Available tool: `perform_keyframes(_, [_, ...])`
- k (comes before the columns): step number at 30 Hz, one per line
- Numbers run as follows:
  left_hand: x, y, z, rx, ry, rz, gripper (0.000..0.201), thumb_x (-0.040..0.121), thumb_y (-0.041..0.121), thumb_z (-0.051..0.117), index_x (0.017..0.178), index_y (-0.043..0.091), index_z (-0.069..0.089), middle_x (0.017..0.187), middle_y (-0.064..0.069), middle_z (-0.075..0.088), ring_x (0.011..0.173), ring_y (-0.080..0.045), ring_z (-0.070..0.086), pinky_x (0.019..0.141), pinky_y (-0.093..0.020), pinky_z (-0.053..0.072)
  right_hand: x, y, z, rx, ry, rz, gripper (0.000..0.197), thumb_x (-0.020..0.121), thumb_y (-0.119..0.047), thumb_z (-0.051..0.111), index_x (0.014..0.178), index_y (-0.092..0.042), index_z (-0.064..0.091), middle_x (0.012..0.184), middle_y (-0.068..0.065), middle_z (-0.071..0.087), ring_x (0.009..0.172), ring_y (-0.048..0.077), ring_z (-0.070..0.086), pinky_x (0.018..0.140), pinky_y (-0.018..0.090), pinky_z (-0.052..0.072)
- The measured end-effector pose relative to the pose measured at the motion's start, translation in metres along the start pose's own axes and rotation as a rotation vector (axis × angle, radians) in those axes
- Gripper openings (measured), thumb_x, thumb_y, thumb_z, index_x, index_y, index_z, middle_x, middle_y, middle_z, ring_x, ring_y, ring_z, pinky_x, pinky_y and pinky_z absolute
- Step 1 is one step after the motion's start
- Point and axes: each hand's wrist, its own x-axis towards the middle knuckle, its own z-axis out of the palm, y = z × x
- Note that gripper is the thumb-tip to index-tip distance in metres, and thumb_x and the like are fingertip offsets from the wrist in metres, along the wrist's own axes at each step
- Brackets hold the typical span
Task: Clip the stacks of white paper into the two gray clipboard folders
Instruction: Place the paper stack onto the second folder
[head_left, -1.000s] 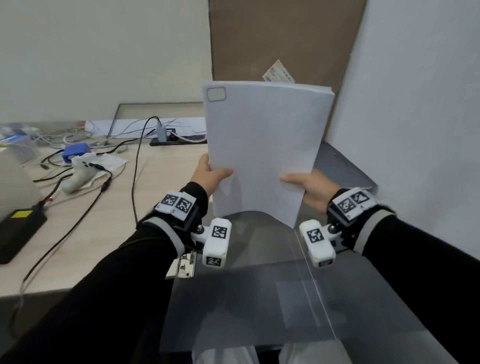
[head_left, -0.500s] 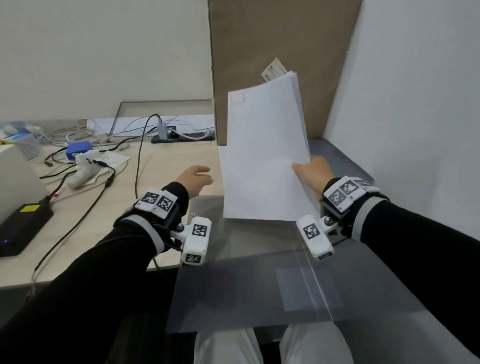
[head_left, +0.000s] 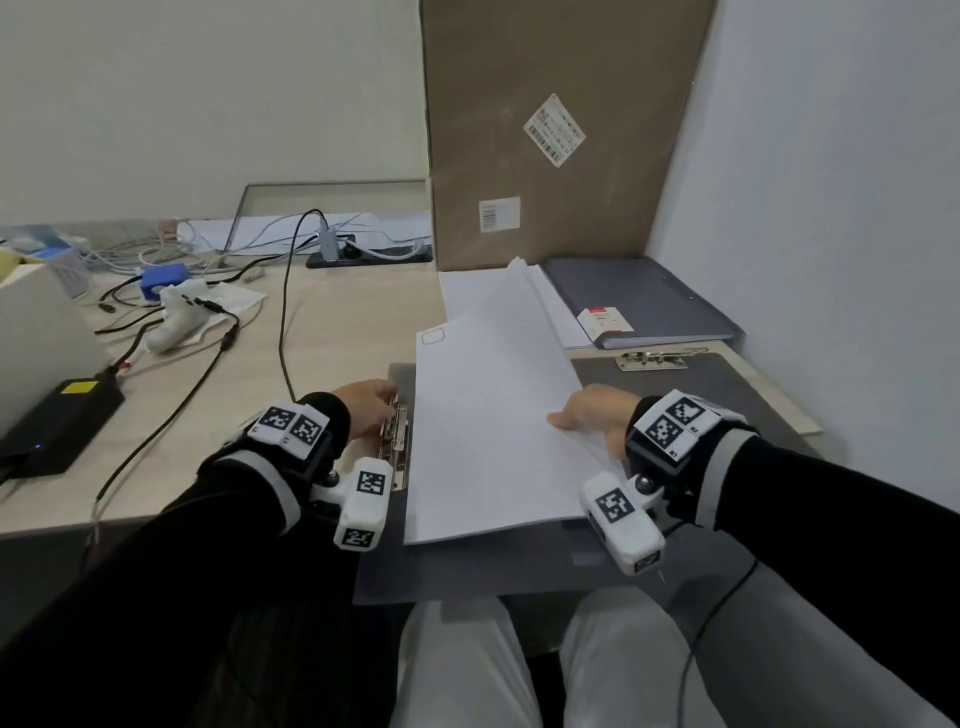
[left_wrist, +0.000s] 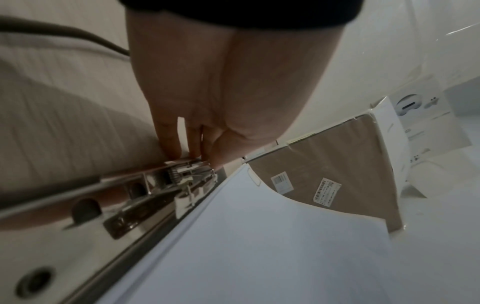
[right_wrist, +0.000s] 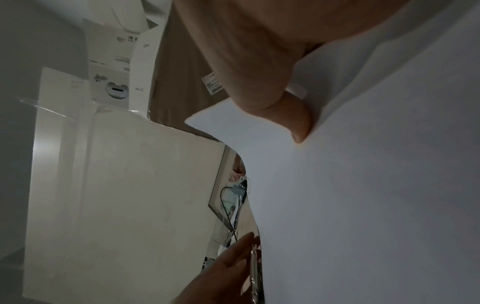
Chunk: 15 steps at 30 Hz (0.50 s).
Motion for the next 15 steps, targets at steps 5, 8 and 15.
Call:
perform_keyframes(5, [-0.011,0.005,0.010,-0.098,-0.036,0.002,0.053,0.093,-0.013,0.032,0.145,-0.001,0.030,0.150,-0.013,0.035,0.132,-0.024,0.040,0.107,-0.029,0.033,-0.006,0.007,0.013,0.001,-0.018,0.011,0.046,0.094,-0.016,0.050,0.134,0.005,0.045,0.141,0.022,0.045,0.132,0.033,0.043,0.102,0.033,0.039])
perform_keyframes(8, [-0.010,0.005,0.010,-0.020,-0.047,-0.028,0.055,0.091,-0.008,0.038,0.145,0.002,0.032,0.150,-0.010,0.037,0.132,-0.025,0.041,0.111,-0.031,0.032,-0.009,0.008,0.014,0.011,-0.012,0.012,0.046,0.095,-0.017,0.050,0.134,0.006,0.044,0.142,0.022,0.044,0.132,0.034,0.042,0.102,0.033,0.038])
perform_keyframes(15, [-0.011,0.004,0.007,0.045,-0.093,-0.025,0.052,0.090,-0.009,0.038,0.140,0.006,0.041,0.141,-0.014,0.048,0.131,-0.032,0.046,0.112,-0.039,0.034,-0.018,0.010,0.012,-0.043,-0.057,0.019,0.046,0.095,-0.020,0.051,0.134,0.004,0.047,0.141,0.022,0.046,0.132,0.034,0.043,0.104,0.034,0.038])
